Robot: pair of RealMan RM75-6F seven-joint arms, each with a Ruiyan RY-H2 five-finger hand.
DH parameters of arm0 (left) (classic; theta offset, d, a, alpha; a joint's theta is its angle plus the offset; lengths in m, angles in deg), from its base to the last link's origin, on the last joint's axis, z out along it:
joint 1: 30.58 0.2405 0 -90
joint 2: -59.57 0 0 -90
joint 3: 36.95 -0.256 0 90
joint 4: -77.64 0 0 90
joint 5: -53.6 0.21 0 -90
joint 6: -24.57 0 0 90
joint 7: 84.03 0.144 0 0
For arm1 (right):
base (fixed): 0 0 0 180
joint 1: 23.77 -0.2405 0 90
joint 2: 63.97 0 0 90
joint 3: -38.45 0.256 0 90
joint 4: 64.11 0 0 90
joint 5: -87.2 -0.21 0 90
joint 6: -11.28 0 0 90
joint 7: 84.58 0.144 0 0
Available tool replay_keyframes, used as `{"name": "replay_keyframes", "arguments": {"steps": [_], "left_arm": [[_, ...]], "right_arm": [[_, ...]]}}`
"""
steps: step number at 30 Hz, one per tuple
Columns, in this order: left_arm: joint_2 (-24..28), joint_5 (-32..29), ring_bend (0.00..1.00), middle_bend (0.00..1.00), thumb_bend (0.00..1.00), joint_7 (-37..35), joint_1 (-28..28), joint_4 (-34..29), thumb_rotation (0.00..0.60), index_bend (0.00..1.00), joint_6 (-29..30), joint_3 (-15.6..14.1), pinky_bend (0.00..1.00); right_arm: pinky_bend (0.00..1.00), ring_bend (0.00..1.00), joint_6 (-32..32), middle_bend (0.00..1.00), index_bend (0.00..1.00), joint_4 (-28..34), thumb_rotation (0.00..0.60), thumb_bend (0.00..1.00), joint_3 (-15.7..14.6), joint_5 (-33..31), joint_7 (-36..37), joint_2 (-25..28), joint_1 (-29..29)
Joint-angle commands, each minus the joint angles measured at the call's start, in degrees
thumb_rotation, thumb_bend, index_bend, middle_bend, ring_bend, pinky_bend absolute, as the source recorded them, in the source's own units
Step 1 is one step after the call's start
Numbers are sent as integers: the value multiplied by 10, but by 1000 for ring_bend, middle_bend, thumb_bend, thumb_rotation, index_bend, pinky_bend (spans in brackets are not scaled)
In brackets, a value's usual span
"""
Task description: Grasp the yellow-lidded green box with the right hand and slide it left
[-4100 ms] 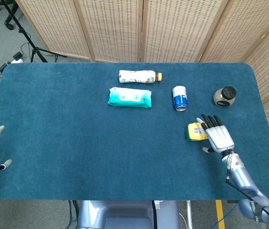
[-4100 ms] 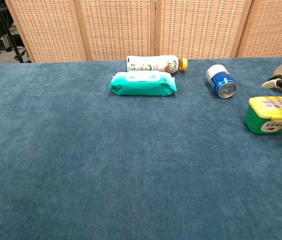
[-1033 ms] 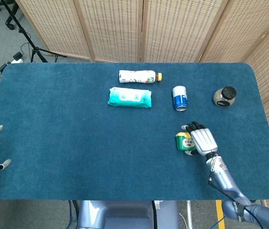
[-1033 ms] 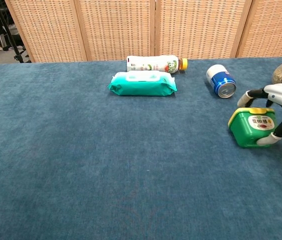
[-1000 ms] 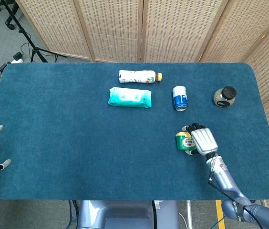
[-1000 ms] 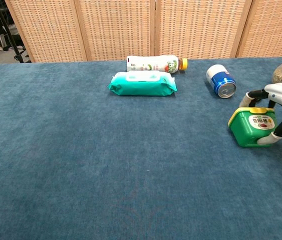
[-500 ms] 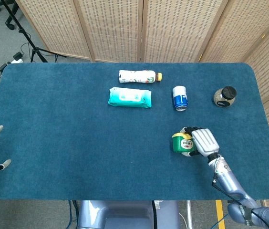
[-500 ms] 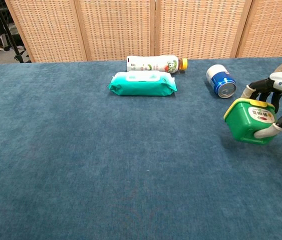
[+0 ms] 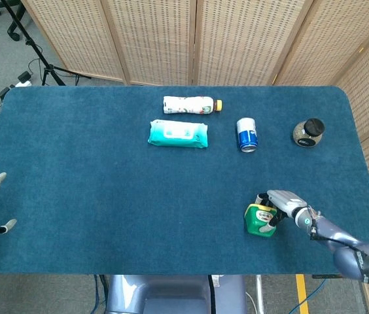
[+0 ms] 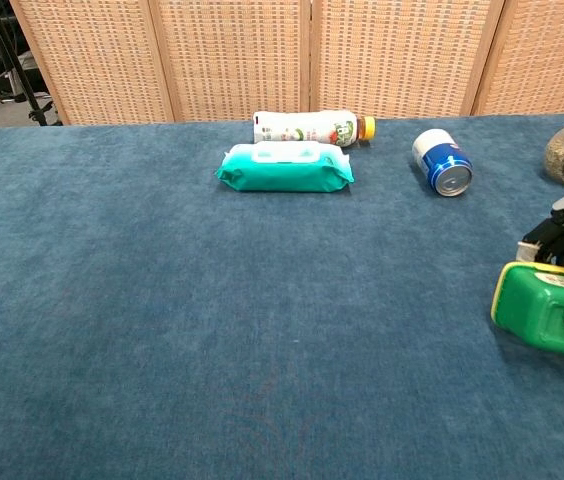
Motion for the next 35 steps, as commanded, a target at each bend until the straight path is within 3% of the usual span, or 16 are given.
{"name": "replay_keyframes", "arguments": {"steps": [1,2,4,15,20,24,29,35], "left_arm": [[-1,-1,0,0,0,1,0,1,600,0,0,0,0],[-1,-1,0,0,0,1,0,1,600,0,0,1,0],[-1,-2,0,0,0,0,-1,1,600,0,-1,1,0],[-1,1,0,0,0,0,0,1,600,0,2,0,0],[-1,2,0,0,0,-1,0,1,600,0,2,0,0],[-2,3,0,0,0,-1,0,1,600,0,5,0,0],[-2,7,0,0,0,-2,2,0,600,0,8,-2,0],[-1,14,0,0,0,-2,4,-1,600,0,14,-3,0]], "right_arm": [[224,104,-35,139,245,-20,600,428,-30,-43,13,7,-44],[97,17,-35,27,101,-21,600,338,-34,-49,16,5,-47],[3,0,-11,0,5,-24,600,238,-39,-54,14,0,-48],[0,0,196,0,0,8,600,208,-32,-45,-27,-14,2],[0,0,270,0,0,57,600,202,-23,14,-31,10,39],[0,0,378,0,0,76,600,26,-26,100,-39,10,91],[0,0,579,0,0,-3,600,0,-45,226,-97,-59,176],[0,0,708,0,0,-101,600,0,-65,306,-100,-118,245]]}}
